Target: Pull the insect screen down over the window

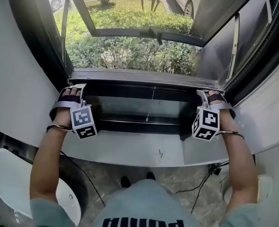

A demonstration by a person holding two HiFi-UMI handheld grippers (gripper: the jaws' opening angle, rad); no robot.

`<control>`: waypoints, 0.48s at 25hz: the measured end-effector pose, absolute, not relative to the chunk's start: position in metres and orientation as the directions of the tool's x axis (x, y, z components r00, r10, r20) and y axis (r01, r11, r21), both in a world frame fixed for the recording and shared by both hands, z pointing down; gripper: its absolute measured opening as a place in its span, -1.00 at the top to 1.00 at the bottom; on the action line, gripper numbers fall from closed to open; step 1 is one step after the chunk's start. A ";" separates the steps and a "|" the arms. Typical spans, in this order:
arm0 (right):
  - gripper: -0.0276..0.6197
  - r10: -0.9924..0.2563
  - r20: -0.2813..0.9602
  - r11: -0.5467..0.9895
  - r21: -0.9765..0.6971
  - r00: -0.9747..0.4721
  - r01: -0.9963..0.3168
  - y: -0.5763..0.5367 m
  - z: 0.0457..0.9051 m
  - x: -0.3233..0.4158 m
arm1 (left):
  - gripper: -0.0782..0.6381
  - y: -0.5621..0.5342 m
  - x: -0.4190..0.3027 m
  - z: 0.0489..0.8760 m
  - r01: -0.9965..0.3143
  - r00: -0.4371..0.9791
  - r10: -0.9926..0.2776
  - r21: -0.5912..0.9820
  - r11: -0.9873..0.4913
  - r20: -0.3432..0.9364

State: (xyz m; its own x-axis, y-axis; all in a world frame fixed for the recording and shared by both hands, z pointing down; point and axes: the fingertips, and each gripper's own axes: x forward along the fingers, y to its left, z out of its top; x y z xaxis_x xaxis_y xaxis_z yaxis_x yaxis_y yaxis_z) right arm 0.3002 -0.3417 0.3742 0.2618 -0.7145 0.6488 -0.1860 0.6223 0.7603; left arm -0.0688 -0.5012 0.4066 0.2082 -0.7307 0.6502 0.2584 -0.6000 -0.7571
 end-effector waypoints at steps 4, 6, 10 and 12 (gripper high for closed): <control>0.22 -0.706 0.662 0.628 0.749 0.253 -0.211 -0.341 0.375 0.299 | -0.52 -0.501 -0.068 0.408 0.263 0.218 -0.715 -0.745 -0.613 0.665; 0.22 -0.704 0.664 0.627 0.747 0.252 -0.221 -0.341 0.375 0.300 | -0.52 -0.501 -0.067 0.408 0.266 0.224 -0.705 -0.739 -0.620 0.672; 0.22 -0.722 0.642 0.601 0.767 0.257 -0.225 -0.345 0.377 0.297 | -0.52 -0.502 -0.070 0.410 0.266 0.234 -0.702 -0.739 -0.620 0.673; 0.22 -0.743 0.618 0.576 0.786 0.256 -0.226 -0.347 0.378 0.297 | -0.52 -0.502 -0.072 0.411 0.268 0.235 -0.705 -0.742 -0.615 0.669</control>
